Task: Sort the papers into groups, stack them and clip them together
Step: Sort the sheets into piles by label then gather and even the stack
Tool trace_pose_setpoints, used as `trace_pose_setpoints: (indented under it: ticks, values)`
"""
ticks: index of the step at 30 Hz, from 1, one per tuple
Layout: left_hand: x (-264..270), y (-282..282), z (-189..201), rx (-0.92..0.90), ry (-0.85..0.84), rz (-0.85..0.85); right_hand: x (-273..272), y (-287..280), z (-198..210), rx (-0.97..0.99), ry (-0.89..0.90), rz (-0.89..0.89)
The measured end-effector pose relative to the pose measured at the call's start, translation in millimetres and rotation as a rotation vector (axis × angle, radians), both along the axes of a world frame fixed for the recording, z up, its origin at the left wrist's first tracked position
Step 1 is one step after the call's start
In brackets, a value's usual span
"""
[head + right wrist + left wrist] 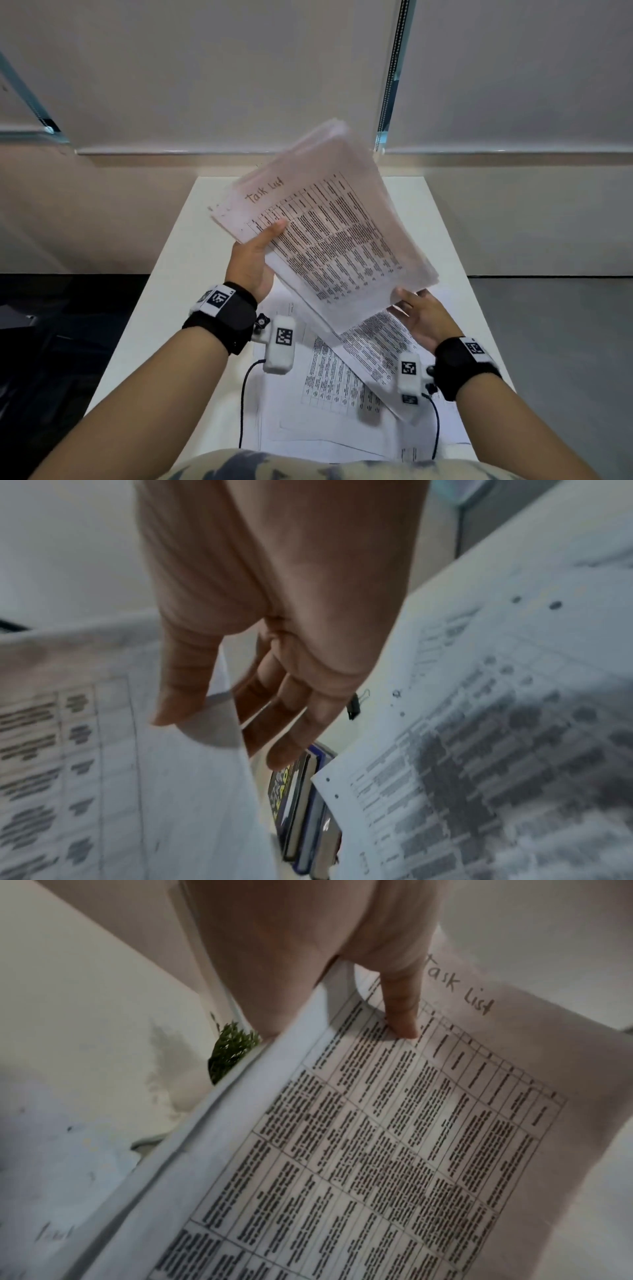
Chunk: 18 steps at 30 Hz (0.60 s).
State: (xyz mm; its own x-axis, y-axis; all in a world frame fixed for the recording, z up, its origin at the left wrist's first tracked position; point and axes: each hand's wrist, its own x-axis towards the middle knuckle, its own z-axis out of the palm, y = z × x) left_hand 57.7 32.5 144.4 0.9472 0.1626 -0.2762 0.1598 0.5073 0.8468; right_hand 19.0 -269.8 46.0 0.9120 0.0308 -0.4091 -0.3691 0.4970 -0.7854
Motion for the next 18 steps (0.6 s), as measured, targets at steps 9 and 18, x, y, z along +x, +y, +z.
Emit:
trace_pose_setpoints:
  ticks: [9,18]
  values:
    - [-18,25,-39,0.239,0.066,-0.021,2,-16,7,-0.133,-0.044,-0.059]
    - [-34,30,-88,0.614,0.159,-0.142,-5,-14,-9,-0.522,-0.081,0.081]
